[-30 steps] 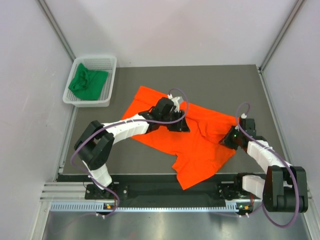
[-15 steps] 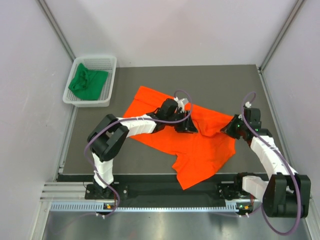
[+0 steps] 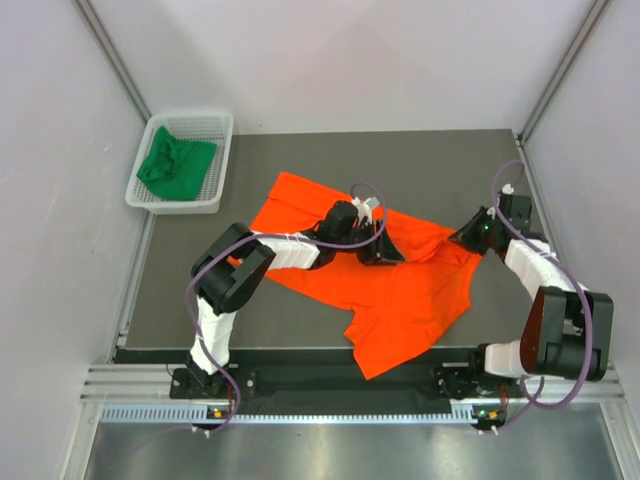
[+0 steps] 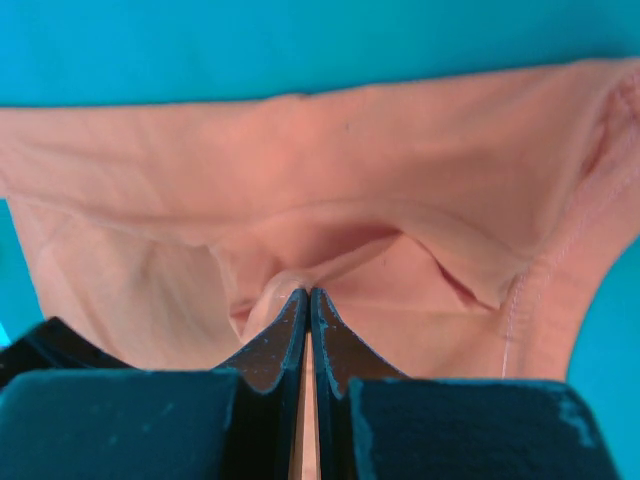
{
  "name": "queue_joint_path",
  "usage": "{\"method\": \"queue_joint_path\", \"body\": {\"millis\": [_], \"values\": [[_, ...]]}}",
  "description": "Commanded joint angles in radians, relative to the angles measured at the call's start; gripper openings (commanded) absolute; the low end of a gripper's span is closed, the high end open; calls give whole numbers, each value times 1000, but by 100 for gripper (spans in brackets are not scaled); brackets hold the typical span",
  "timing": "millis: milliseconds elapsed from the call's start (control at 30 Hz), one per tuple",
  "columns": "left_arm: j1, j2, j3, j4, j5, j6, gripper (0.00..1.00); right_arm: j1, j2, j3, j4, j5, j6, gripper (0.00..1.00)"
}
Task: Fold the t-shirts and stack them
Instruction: Fold the tshirt
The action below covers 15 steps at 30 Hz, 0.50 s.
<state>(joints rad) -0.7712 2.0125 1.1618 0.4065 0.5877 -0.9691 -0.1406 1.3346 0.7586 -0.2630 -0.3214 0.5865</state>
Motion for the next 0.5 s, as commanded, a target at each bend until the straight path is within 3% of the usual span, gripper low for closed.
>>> {"method": "queue_joint_path", "body": {"millis": [0,400,467], "values": [[4,34,36,89,21,-43,46,-16,44,59,73,-42,-11,0],[1,163,85,198,-46,-206,48,-45,186,96,159,-107,-5,0],[-2,178,105,177,-72,-209,45,-47,187,94,163,-110,-4,0]]}}
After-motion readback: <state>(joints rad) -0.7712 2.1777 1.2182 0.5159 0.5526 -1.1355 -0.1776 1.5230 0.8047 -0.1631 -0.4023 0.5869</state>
